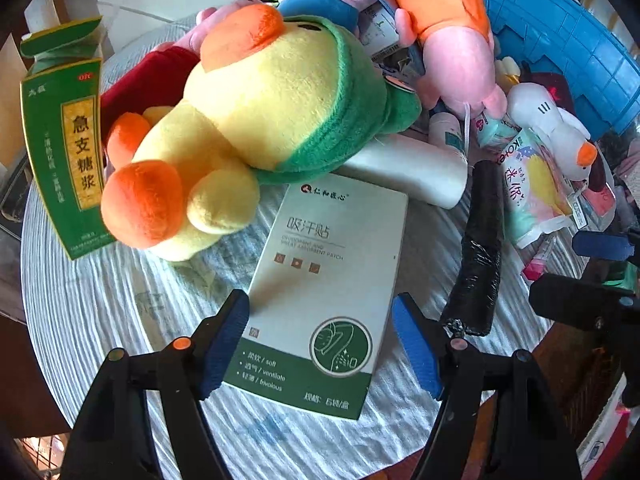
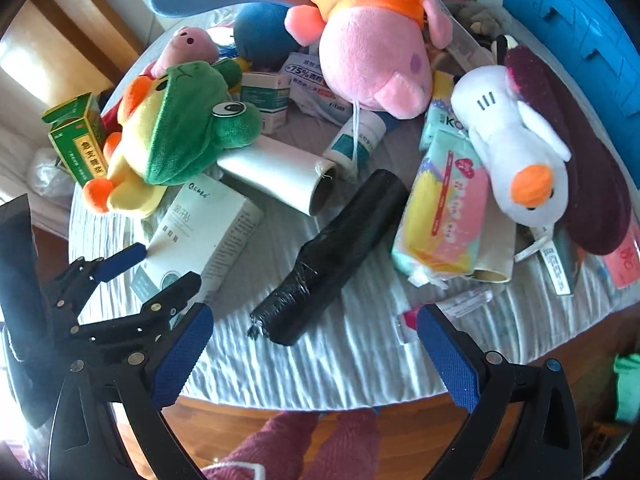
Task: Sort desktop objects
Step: 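Lower the left tool to the white patch box while the right tool reaches the black umbrella, then grasp the white patch box with the left tool while the right tool grasps the black umbrella, then lift the white box and black umbrella and carry both toward the blue crate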
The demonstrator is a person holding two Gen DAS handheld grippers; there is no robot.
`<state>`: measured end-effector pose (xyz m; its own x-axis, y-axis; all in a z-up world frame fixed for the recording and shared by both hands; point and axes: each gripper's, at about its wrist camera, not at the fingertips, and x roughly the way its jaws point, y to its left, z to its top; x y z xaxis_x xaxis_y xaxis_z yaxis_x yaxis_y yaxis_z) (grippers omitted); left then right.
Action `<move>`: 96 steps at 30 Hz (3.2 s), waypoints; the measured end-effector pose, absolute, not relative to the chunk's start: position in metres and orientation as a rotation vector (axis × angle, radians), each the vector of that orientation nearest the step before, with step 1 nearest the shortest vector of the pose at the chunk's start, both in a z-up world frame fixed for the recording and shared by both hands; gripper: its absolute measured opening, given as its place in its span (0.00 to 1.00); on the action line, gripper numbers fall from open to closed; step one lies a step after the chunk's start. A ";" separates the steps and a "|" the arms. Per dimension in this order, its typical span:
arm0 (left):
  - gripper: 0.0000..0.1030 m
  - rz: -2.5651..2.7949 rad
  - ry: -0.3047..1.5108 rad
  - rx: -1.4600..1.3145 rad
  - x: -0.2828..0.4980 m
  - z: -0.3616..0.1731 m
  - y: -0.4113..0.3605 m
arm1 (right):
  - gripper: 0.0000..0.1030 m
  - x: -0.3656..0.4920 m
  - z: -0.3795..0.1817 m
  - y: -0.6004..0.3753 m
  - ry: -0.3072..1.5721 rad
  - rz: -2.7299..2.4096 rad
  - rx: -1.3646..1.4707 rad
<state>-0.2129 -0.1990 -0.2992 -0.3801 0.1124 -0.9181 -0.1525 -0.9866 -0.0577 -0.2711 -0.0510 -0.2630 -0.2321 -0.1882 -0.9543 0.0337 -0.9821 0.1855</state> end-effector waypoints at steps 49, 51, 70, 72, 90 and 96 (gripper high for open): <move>0.79 2.520 0.004 -1.667 -0.221 -0.314 -0.225 | 0.55 -0.298 -0.325 -0.067 -0.227 -2.436 1.998; 0.79 2.519 0.003 -1.668 -0.220 -0.312 -0.228 | 0.53 -0.298 -0.325 -0.068 -0.211 -2.452 1.991; 0.75 2.518 -0.064 -1.640 -0.208 -0.290 -0.250 | 0.31 -0.290 -0.317 -0.070 -0.225 -2.467 2.016; 0.74 2.537 -0.026 -1.633 -0.204 -0.286 -0.248 | 0.31 -0.283 -0.316 -0.078 -0.167 -2.449 2.013; 0.73 2.592 -0.021 -1.564 -0.152 -0.229 -0.260 | 0.29 -0.269 -0.261 -0.089 -0.186 -2.492 1.836; 0.73 2.681 -0.025 -1.474 -0.199 -0.186 -0.177 | 0.29 -0.266 -0.212 -0.074 -0.154 -2.539 1.679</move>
